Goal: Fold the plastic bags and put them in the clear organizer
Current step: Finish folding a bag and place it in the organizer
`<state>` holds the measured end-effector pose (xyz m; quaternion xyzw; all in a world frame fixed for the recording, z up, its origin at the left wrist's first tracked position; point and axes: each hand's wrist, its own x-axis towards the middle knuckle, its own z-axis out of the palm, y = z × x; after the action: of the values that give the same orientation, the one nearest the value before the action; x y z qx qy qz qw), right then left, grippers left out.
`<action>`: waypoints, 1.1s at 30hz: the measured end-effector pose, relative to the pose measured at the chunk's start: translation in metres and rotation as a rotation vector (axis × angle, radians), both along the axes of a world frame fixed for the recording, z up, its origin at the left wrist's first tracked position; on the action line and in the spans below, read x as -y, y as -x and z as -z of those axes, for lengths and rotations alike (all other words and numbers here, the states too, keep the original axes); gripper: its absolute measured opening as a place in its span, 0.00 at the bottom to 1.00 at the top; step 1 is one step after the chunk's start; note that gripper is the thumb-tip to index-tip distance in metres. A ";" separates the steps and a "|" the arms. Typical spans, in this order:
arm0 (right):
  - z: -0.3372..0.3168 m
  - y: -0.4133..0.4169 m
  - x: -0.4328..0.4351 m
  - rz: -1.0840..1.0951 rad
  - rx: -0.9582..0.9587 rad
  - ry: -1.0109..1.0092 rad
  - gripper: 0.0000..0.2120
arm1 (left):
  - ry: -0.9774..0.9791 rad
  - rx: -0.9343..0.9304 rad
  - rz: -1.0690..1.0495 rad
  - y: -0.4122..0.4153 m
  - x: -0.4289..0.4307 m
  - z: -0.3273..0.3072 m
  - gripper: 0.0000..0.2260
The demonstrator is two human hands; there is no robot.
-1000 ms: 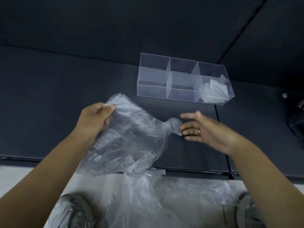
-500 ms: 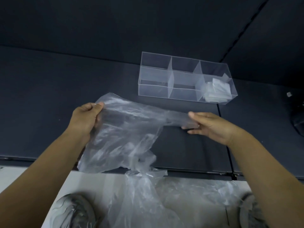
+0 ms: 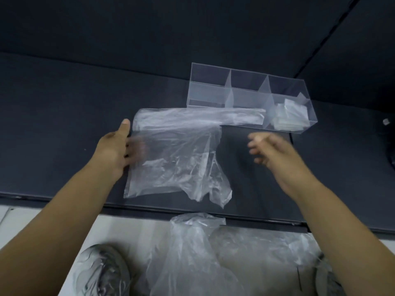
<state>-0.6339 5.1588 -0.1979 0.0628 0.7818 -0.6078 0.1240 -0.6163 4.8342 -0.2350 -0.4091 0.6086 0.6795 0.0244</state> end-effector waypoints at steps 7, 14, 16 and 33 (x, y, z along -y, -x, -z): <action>0.011 -0.056 0.023 -0.524 0.213 -0.164 0.18 | -0.290 0.082 0.211 -0.074 0.023 0.002 0.27; 0.010 -0.052 0.000 -0.473 0.244 -0.086 0.13 | -0.134 -0.001 0.057 -0.085 0.009 0.011 0.04; 0.003 -0.048 -0.017 -0.416 0.272 -0.039 0.21 | -0.095 -0.015 0.059 -0.085 0.009 0.014 0.04; 0.018 -0.064 -0.056 0.307 0.084 -0.967 0.16 | 0.780 -0.073 0.428 -0.104 -0.037 0.006 0.18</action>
<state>-0.5702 5.2149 -0.2164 0.2514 0.9498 -0.1847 0.0215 -0.5125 4.8714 -0.2411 -0.2283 0.8908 0.3927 -0.0129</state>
